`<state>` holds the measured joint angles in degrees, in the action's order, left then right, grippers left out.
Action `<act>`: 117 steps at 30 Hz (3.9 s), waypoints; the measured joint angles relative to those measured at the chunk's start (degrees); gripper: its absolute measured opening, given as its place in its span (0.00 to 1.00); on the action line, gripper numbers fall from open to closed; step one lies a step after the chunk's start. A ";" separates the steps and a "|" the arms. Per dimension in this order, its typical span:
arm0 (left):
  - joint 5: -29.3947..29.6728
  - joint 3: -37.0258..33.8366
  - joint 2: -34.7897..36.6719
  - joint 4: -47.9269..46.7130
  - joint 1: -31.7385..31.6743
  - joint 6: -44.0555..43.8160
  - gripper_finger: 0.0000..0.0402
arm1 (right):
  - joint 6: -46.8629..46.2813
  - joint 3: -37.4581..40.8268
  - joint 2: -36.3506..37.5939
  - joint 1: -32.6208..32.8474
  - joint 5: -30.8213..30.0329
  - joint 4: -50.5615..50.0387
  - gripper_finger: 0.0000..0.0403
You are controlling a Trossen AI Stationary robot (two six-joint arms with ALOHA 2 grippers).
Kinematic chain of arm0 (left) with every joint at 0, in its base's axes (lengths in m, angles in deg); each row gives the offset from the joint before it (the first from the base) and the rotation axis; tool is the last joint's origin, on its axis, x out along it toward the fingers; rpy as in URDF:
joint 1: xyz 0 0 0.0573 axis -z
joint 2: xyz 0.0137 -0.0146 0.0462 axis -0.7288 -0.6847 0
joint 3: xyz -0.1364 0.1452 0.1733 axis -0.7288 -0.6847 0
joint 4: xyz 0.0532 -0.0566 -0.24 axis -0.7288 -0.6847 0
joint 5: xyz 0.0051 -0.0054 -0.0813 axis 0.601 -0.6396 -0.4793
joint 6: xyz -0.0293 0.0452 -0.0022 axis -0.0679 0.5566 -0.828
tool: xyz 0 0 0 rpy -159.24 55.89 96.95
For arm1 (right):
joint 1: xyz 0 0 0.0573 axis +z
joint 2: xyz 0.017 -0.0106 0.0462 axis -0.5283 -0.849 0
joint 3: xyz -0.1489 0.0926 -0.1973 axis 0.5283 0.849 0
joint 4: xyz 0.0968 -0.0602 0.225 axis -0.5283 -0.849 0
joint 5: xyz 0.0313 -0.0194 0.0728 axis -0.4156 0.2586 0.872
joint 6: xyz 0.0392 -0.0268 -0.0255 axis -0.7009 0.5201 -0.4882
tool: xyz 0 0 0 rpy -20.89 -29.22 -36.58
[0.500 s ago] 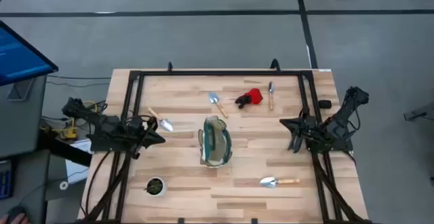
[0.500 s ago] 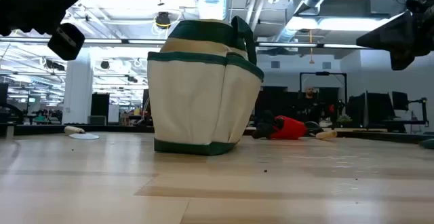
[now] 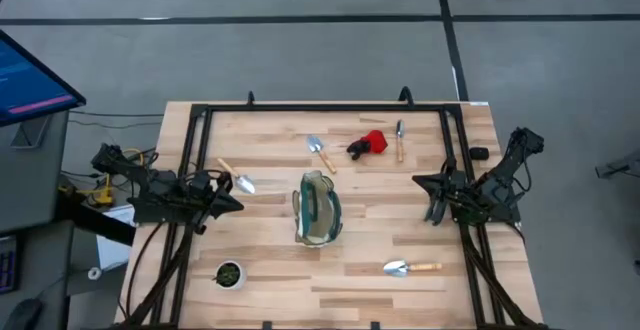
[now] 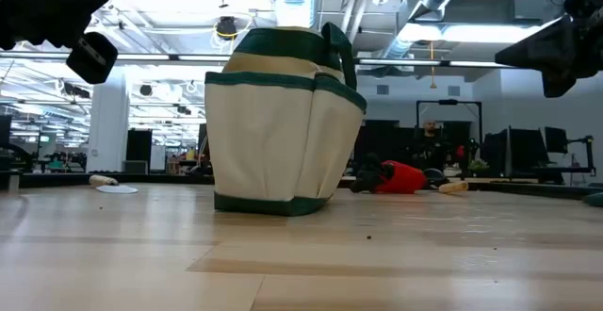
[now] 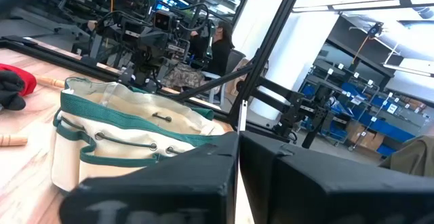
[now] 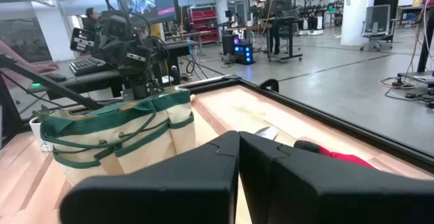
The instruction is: Pick & Place Garden tools in Gardening bag
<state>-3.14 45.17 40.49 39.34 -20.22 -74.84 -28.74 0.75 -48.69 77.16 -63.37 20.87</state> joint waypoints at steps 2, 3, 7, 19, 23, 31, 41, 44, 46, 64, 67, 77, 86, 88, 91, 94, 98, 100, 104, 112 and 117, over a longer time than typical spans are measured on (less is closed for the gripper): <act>0.00 0.00 0.01 0.01 0.00 0.02 0.01 | 0.00 0.00 0.02 0.00 0.00 -0.02 0.00; 0.00 0.00 -0.01 0.01 0.00 0.02 0.01 | 0.02 -0.02 0.01 -0.01 0.00 -0.01 0.00; 0.00 0.00 0.01 -0.01 0.00 0.01 0.01 | 0.00 0.00 0.02 0.00 0.00 0.00 0.00; 0.00 0.00 0.00 0.01 -0.01 0.01 0.01 | 0.00 -0.01 0.02 -0.01 0.00 -0.02 0.00; 0.00 0.00 -0.01 0.00 0.01 0.02 0.01 | 0.01 -0.02 0.00 -0.01 0.00 -0.02 0.00; 0.00 0.00 0.00 0.02 -0.01 0.00 0.01 | 0.00 0.00 0.00 -0.02 0.00 0.00 0.00; 0.00 0.00 -0.01 1.97 -0.01 -0.17 0.01 | 0.01 -0.01 0.00 0.00 0.00 -0.01 0.00; -0.11 0.00 0.01 2.97 0.01 -1.74 0.01 | 0.00 -0.01 0.01 0.00 0.00 -0.02 0.00; -0.11 0.00 -0.01 3.94 0.01 -1.96 0.01 | 0.00 0.00 0.00 0.00 -0.01 -0.02 0.00; 9.25 0.00 -0.01 25.00 -0.02 -5.17 0.01 | -28.99 0.00 0.00 -2.32 0.02 12.13 0.00; 11.96 0.00 0.01 27.86 -0.02 -7.13 0.01 | -31.12 -0.01 0.01 -4.35 -2.31 18.76 0.00; 15.03 0.00 -0.01 28.09 -0.02 -6.62 0.04 | 3.89 -15.85 -2.46 -12.06 8.48 26.86 0.07; 15.08 0.00 0.00 28.42 -0.02 -6.62 0.18 | 22.87 -40.97 -24.71 -15.72 2.05 1.68 0.46; 15.08 0.00 -0.01 28.45 -0.02 -6.62 0.21 | 25.24 -45.14 -29.15 -17.83 0.56 -0.67 0.56; 15.37 0.00 -0.01 28.47 -0.02 -6.62 0.25 | 27.48 -50.42 -34.80 -21.97 0.12 -2.15 0.65; 15.81 0.00 -0.01 28.52 -0.02 -6.62 0.29 | 27.84 -55.58 -39.51 -26.32 3.71 -7.10 0.68; 15.82 0.00 -0.01 28.54 -0.02 -6.62 0.34 | 22.57 -63.11 -45.41 -34.42 13.65 -17.21 0.68; 15.82 0.00 -0.01 28.54 -0.02 -6.62 0.36 | 19.34 -66.36 -48.38 -39.40 20.57 -23.56 0.68; 15.80 0.00 -0.01 28.52 -0.02 -6.62 0.39 | 17.11 -71.24 -56.57 -49.54 34.53 -32.71 0.68; 15.43 0.00 -0.01 28.50 0.01 -5.95 0.44 | 19.31 -77.41 -74.16 -68.31 57.84 -46.69 0.69; 15.43 0.00 -0.01 28.47 -0.02 -5.88 0.46 | 30.93 -77.75 -85.03 -72.30 63.41 -50.55 0.69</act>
<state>12.29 45.17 40.48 67.82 -20.24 -80.72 2.19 -76.99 -133.72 4.86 0.03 -29.68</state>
